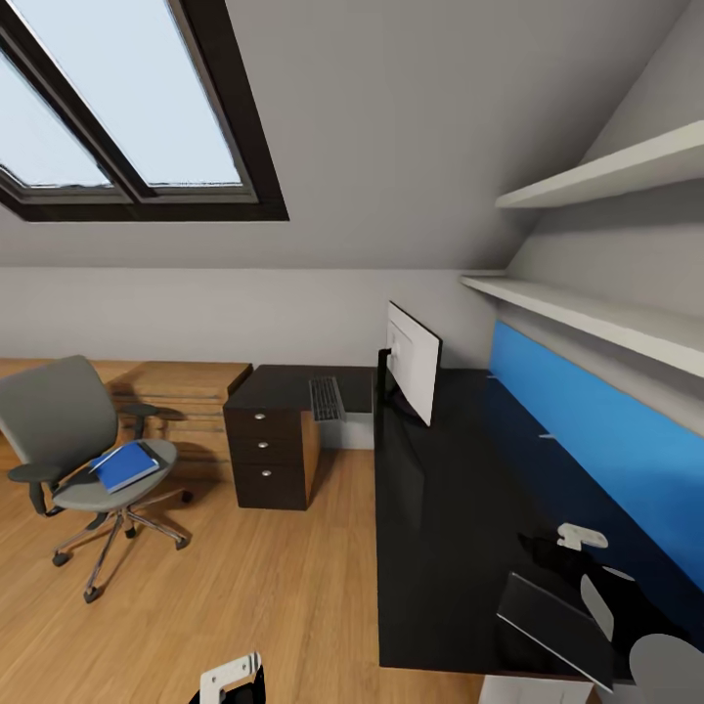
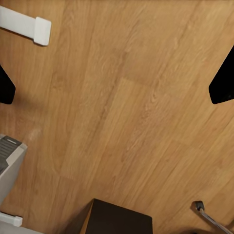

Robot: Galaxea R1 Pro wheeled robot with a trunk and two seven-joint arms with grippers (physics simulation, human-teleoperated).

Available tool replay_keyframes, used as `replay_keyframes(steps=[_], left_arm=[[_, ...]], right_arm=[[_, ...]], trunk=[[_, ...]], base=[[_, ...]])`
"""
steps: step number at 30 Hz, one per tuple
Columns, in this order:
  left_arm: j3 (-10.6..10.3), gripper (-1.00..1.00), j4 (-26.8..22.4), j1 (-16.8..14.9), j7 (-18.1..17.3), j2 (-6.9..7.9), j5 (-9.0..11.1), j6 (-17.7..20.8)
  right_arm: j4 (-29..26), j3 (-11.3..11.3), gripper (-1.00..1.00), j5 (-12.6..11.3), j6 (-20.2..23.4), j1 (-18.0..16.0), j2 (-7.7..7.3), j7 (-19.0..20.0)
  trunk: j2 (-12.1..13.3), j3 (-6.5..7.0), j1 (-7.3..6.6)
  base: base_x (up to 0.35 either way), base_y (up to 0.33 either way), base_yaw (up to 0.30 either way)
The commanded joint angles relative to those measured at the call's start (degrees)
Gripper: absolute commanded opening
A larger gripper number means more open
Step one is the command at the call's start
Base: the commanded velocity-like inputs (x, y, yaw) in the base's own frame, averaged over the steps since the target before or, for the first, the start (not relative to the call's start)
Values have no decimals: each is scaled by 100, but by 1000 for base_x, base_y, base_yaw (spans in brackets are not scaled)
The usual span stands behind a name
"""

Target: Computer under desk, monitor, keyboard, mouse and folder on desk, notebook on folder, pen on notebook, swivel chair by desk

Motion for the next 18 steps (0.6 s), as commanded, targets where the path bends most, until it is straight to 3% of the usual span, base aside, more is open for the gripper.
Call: replay_keyframes(steps=[1, 18], left_arm=[[-12, 100, -15, 0, 34, 2, 37, 27], [-12, 100, -11, 0, 34, 0, 37, 27]], right_arm=[[-10, -41, 100, -10, 40, -3, 4, 40], [7, -26, 100, 120, 42, -3, 29, 40]], trunk=[[-48, -26, 24], [-730, -331, 397]], base=[[0, 0, 0], [0, 0, 0]])
